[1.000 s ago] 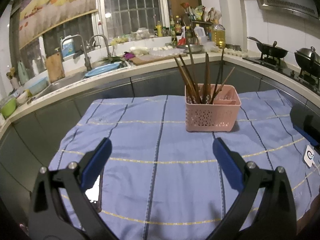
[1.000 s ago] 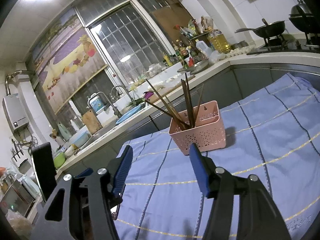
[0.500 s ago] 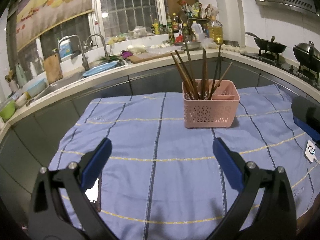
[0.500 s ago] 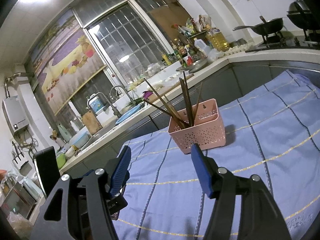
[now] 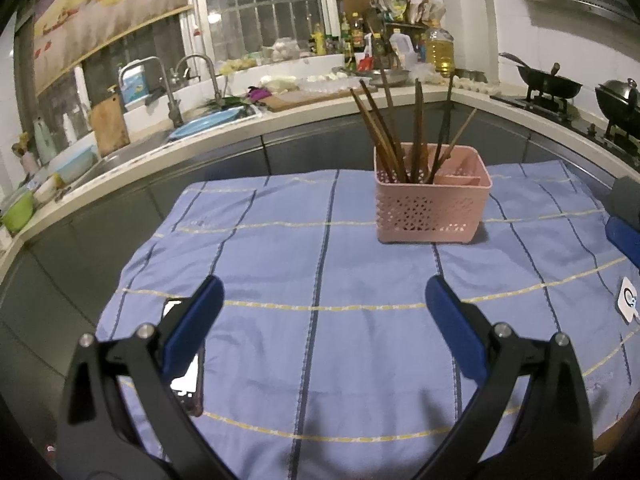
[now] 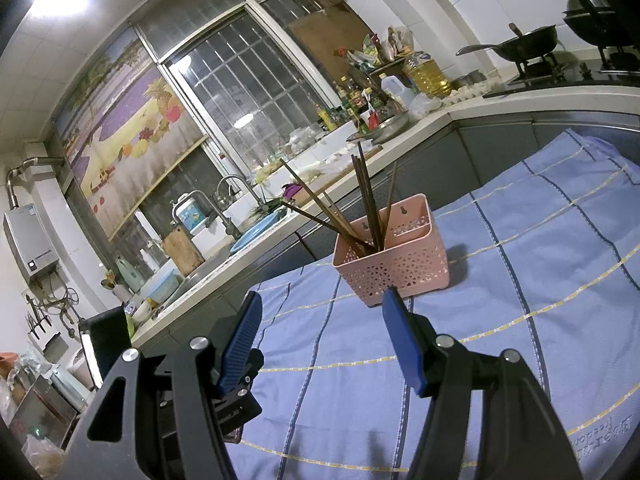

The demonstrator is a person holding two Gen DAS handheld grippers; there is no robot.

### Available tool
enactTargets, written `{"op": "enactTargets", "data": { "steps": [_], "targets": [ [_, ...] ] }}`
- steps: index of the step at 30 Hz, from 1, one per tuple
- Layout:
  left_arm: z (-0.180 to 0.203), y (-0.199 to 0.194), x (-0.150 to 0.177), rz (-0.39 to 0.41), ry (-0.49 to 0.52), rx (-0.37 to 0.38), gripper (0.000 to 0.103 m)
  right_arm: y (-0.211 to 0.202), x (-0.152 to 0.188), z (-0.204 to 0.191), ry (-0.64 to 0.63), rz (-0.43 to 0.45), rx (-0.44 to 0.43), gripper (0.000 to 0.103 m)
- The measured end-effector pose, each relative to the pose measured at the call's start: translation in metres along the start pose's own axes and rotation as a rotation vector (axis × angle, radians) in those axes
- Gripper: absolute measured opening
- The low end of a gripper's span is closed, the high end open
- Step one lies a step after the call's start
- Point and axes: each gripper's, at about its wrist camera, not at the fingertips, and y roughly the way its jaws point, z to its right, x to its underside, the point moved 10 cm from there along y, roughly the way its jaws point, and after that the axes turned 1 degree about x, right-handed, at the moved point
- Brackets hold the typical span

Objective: Organize utensils

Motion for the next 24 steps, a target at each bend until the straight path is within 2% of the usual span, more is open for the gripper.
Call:
{"op": "enactTargets", "data": {
  "steps": [8, 18, 24],
  "targets": [
    [-0.0047, 0.0001, -0.0001, 0.002, 0.003, -0.027, 0.097, -0.0004, 0.0002, -0.0012, 0.001, 0.001, 0.000, 0.063],
    [0.0004, 0.0064, 0.0061, -0.065, 0.017, 0.003, 0.097, -0.0006, 0.0000, -0.0021, 0.003, -0.002, 0.001, 0.063],
    [0.0001, 0.0066, 0.0069, -0.062, 0.023, -0.003, 0.097, -0.0011, 0.0001, -0.0033, 0.003, 0.000, 0.003, 0.063]
  ]
}}
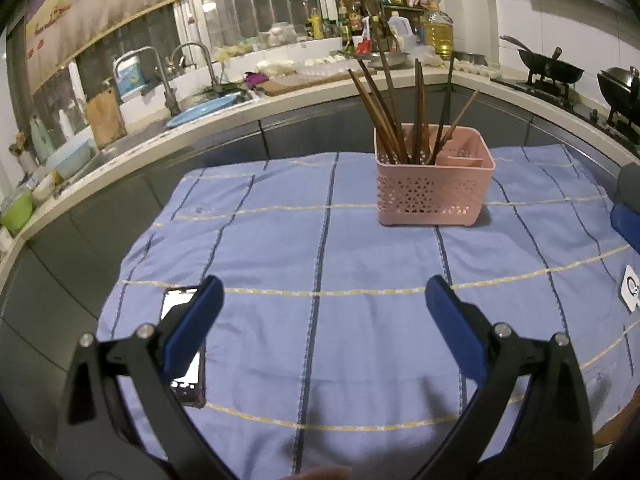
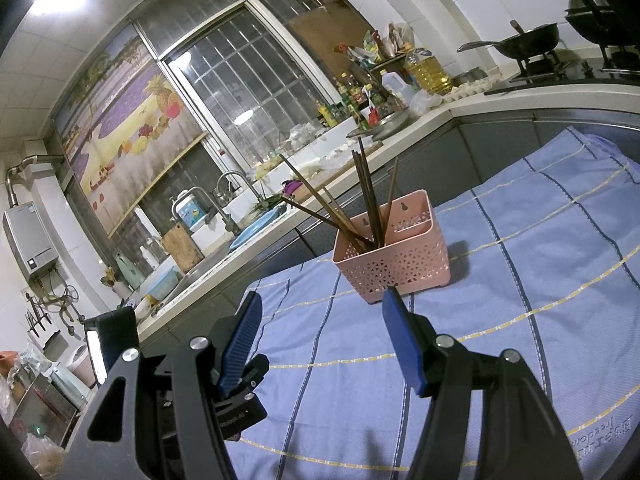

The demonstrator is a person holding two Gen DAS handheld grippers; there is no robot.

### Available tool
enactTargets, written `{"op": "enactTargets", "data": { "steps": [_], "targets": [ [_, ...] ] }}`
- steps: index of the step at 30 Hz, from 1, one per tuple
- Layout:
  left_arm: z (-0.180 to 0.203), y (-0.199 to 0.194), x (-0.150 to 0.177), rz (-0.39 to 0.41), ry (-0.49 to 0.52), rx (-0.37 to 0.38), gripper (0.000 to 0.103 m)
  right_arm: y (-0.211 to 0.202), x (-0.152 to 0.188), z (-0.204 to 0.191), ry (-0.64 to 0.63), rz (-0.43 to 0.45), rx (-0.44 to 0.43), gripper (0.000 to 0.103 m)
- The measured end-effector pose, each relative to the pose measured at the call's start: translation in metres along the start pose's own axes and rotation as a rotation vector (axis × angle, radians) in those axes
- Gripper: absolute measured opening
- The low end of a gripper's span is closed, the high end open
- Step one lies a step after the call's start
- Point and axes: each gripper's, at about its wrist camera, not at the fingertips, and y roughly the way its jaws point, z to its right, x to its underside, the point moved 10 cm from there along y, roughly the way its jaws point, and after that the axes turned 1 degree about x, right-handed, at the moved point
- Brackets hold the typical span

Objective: Organize utensils

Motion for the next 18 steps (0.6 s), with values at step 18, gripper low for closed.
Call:
{"op": "enactTargets", "data": {
  "steps": [18],
  "targets": [
    [-0.0029, 0.0009, 0.0044, -0.006, 0.014, -0.074, 0.097, -0.0008, 0.0029, 0.0012, 0.005, -0.008, -0.001, 0.063]
  ]
}}
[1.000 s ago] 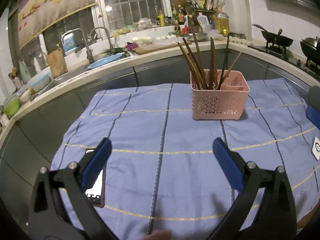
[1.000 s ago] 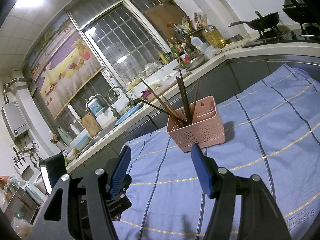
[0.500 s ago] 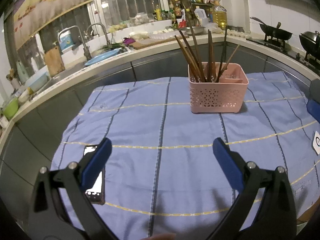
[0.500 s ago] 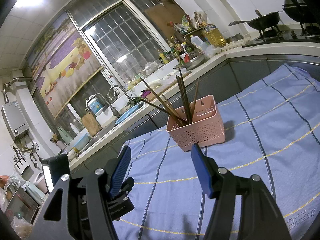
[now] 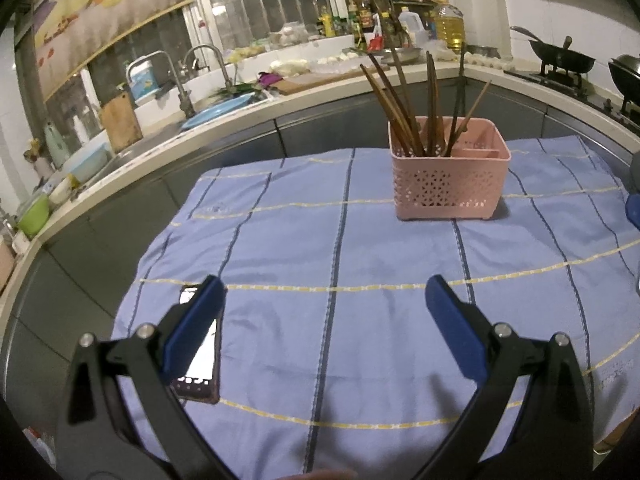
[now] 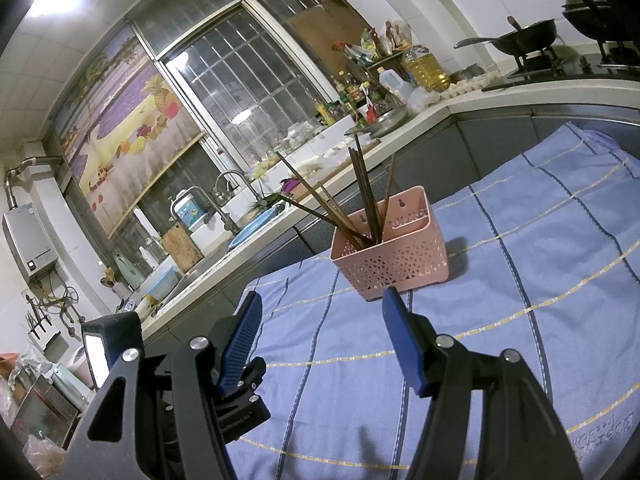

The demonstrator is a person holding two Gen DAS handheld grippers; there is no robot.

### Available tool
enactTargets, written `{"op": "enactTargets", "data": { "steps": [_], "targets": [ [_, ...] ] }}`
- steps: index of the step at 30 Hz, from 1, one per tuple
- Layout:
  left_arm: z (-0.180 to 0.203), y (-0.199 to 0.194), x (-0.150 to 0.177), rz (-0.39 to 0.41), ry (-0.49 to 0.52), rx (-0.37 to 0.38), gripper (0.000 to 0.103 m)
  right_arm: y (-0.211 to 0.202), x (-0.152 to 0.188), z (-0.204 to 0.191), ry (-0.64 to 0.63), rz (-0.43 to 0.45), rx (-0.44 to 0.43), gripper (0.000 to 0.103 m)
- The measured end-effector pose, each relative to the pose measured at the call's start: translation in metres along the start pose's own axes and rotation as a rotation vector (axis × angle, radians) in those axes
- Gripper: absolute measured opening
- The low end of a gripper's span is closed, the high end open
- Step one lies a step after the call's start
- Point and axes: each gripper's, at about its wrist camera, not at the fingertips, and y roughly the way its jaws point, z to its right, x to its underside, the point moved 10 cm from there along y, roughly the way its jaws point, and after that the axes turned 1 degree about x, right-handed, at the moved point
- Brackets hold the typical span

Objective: Organize utensils

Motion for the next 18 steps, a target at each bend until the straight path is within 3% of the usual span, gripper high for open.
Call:
{"op": "enactTargets", "data": {
  "steps": [18],
  "targets": [
    [0.005, 0.004, 0.005, -0.013, 0.007, 0.000, 0.097, 0.003, 0.022, -0.004, 0.007, -0.024, 0.003, 0.063]
  ]
}}
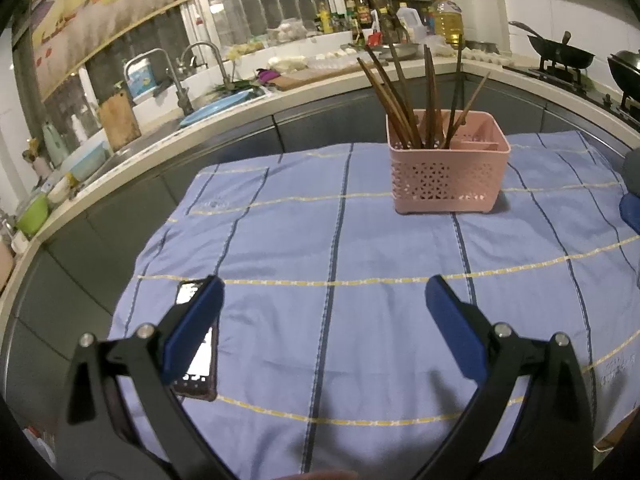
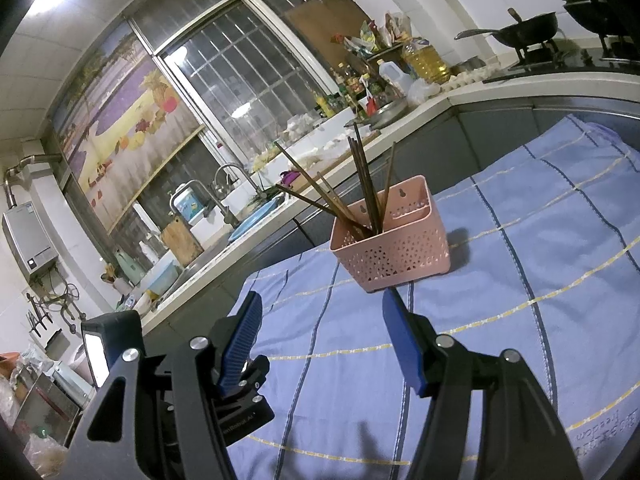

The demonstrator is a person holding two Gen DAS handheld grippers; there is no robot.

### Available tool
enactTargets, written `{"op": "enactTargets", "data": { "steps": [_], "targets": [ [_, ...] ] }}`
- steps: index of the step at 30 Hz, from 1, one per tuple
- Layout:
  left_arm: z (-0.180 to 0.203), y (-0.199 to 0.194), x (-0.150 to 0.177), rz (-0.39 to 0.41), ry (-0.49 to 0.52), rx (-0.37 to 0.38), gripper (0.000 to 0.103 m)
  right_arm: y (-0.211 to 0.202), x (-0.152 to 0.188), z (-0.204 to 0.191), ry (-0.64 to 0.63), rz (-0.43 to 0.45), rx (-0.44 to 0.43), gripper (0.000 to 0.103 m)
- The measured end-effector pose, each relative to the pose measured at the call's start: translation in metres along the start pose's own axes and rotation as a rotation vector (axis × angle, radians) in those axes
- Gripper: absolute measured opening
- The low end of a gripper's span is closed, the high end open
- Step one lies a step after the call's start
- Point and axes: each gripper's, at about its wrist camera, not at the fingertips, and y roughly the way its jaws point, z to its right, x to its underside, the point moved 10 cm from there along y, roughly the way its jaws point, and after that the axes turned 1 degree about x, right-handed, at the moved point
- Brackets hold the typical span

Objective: Organize utensils

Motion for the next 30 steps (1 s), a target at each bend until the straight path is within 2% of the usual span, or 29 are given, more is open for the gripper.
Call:
{"op": "enactTargets", "data": {
  "steps": [30],
  "targets": [
    [0.004, 0.005, 0.009, -0.021, 0.025, -0.005, 0.097, 0.000, -0.003, -0.002, 0.007, -0.002, 0.003, 0.063]
  ]
}}
